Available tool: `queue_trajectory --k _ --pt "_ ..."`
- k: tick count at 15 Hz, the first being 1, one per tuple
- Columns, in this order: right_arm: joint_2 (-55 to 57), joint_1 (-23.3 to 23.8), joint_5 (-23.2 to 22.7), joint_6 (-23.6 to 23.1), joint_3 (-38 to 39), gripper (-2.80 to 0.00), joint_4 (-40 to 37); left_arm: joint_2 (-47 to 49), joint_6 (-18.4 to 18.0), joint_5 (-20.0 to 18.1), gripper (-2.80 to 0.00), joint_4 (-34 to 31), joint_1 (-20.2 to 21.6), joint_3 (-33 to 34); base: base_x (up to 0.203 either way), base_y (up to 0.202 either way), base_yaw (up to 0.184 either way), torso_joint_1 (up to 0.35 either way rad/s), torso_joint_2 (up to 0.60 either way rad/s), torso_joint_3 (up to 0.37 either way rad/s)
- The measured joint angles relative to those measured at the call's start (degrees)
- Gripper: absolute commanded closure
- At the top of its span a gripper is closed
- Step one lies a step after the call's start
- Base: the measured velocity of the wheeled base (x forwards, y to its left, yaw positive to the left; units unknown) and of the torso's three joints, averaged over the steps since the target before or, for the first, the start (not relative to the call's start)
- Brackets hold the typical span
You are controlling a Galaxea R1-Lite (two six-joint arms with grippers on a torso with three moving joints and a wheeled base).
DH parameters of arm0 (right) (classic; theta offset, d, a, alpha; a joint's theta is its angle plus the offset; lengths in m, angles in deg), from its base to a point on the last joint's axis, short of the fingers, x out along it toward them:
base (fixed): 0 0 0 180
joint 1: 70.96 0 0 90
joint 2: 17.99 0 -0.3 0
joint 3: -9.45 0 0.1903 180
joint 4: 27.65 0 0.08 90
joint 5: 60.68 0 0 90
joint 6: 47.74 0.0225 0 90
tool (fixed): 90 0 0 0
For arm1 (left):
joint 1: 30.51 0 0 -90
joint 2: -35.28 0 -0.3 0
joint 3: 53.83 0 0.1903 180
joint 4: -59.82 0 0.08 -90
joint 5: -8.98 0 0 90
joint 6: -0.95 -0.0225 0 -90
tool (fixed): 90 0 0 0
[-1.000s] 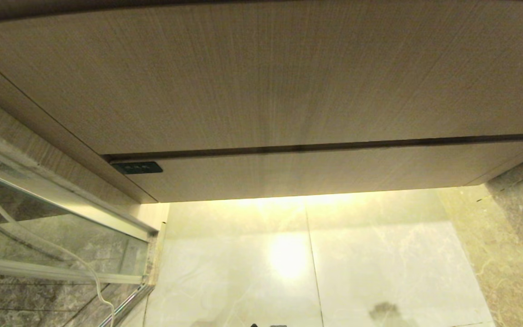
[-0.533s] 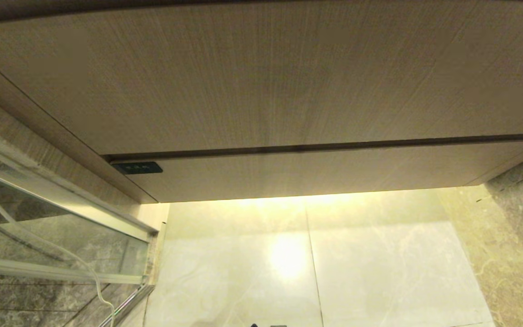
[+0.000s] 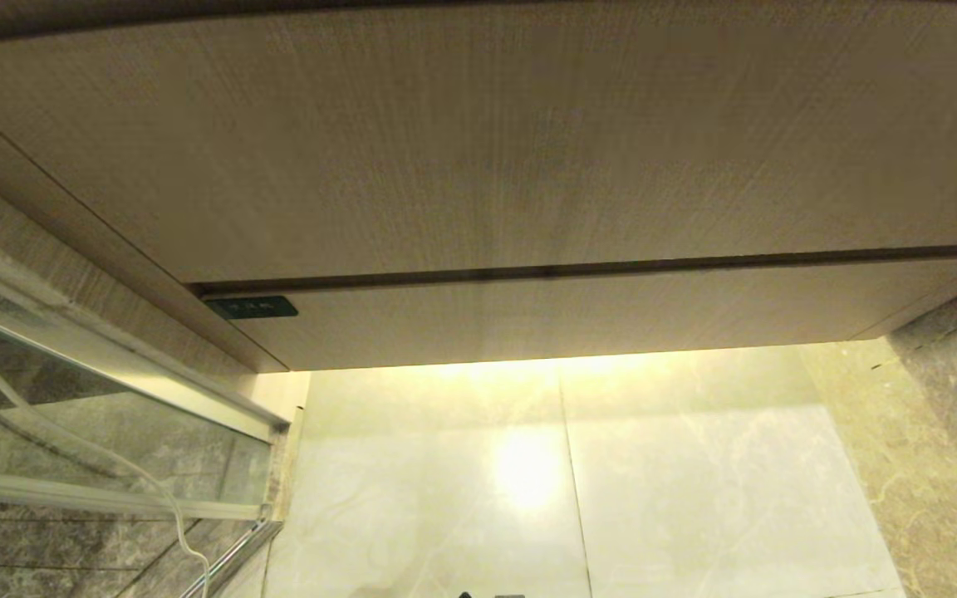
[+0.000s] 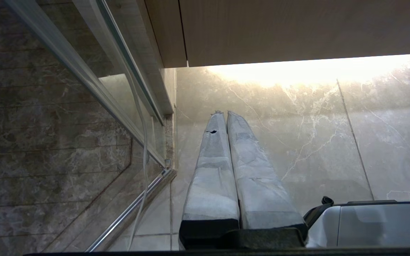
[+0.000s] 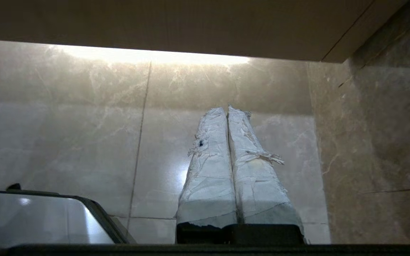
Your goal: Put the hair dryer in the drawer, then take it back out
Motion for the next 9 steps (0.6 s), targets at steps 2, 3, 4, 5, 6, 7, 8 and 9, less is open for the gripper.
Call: queue_trajectory --k 2,3,4,5,6,7,8,9 --pt "-0.76 0.00 0.41 4.60 0.06 0.00 -2.57 0.00 0.00 -0.01 0.00 0.00 0.00 0.00 0.000 0.000 0.000 0.000 0.00 0.000" --pt "-0.97 0.00 0.52 4.16 0.11 0.00 -2.75 0.00 -0.02 -0.02 0.00 0.00 0.00 0.00 0.000 0.000 0.000 0.000 0.00 0.000" --pt "-1.11 0.00 0.60 3.80 0.11 0.00 -2.86 0.00 -0.02 -0.02 0.00 -0.02 0.00 0.00 0.000 0.000 0.000 0.000 0.00 0.000" --pt "-1.17 0.00 0.63 4.72 0.11 0.00 -2.94 0.00 -0.04 -0.05 0.00 -0.02 0.00 0.00 0.000 0.000 0.000 0.000 0.00 0.000" --pt "-1.19 0.00 0.66 5.01 0.11 0.00 -2.94 0.00 -0.02 -0.02 0.00 0.00 0.00 0.00 0.000 0.000 0.000 0.000 0.00 0.000" --pt "-1.22 0.00 0.63 5.04 0.11 0.00 -3.05 0.00 0.00 -0.02 0.00 -0.02 0.00 0.00 0.000 0.000 0.000 0.000 0.00 0.000" --pt "-1.22 0.00 0.63 5.01 0.11 0.00 -3.11 0.00 -0.02 -0.02 0.00 0.00 0.00 0.00 0.000 0.000 0.000 0.000 0.00 0.000" --pt "-1.24 0.00 0.63 4.99 0.11 0.00 -3.12 0.00 -0.03 -0.05 0.00 0.00 0.00 0.00 0.000 0.000 0.000 0.000 0.00 0.000"
